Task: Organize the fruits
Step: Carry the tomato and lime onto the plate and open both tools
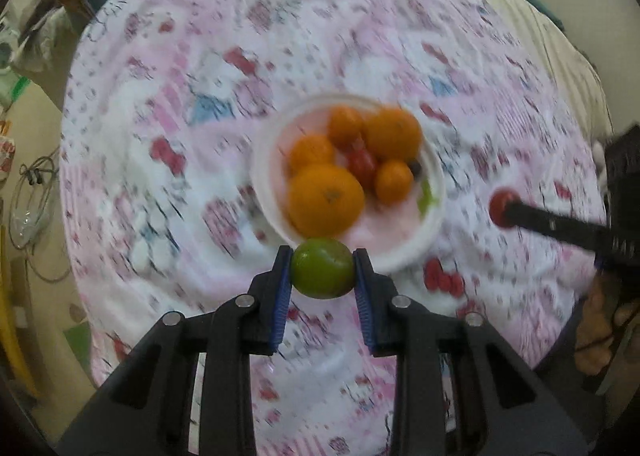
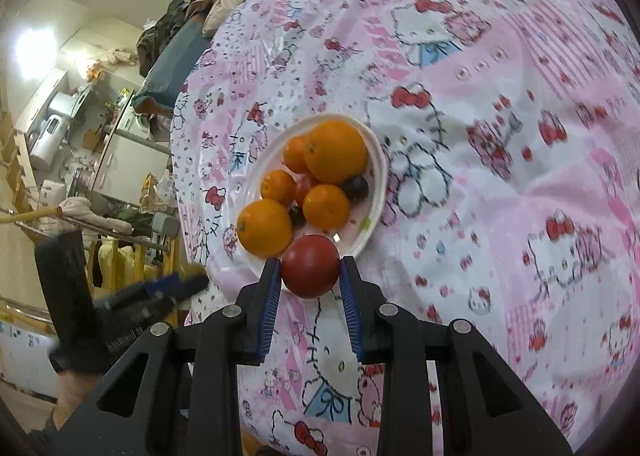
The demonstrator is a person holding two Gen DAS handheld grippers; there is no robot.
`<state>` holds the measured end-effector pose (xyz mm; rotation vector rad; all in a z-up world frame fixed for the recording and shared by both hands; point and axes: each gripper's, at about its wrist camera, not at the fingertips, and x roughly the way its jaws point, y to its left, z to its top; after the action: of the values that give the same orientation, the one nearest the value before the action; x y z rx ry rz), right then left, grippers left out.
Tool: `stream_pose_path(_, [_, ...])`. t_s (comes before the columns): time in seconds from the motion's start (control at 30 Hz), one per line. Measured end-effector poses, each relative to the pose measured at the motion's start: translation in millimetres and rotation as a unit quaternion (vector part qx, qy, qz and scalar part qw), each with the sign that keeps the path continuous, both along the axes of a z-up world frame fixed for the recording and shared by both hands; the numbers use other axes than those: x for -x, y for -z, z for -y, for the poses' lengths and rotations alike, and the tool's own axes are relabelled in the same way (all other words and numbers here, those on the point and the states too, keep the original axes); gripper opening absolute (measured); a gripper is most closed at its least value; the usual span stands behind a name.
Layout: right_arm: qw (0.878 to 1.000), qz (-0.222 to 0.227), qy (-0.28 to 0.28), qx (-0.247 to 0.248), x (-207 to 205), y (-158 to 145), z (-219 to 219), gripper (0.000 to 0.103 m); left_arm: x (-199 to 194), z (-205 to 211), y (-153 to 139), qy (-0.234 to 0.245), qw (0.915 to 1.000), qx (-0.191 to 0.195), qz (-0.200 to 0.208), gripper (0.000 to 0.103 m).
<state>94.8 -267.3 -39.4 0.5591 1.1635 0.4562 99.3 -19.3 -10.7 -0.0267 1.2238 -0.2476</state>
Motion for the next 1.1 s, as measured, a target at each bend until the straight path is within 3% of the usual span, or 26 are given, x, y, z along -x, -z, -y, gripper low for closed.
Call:
stream_pose_path(0.2, [0.999,0.0,-0.03,0.03,-28,8,-16,0.031,-43,-14,11,-0.025,0.9996,0.0,-0.01,0.026])
stream_pose_path(0.37, [0.997,-0.032,-0.047,0.047,-49,33,-25,0.031,-67,-16,29,-0.039,0.999,0.0,-0.022,0.026])
stream_pose_path(0.6, [0.996,-0.056,-0.058,0.049,-52,53,-36,0.032,-97,-21,56,-0.068,0.9962,0.019,-0.051,0.026])
stream_pose_path(1.1, [0.995,-0.076,-0.059,0.025,-49,63,-41,0.035,-100,-19,63,-0.081,0.9941,0.034,-0.064,0.027])
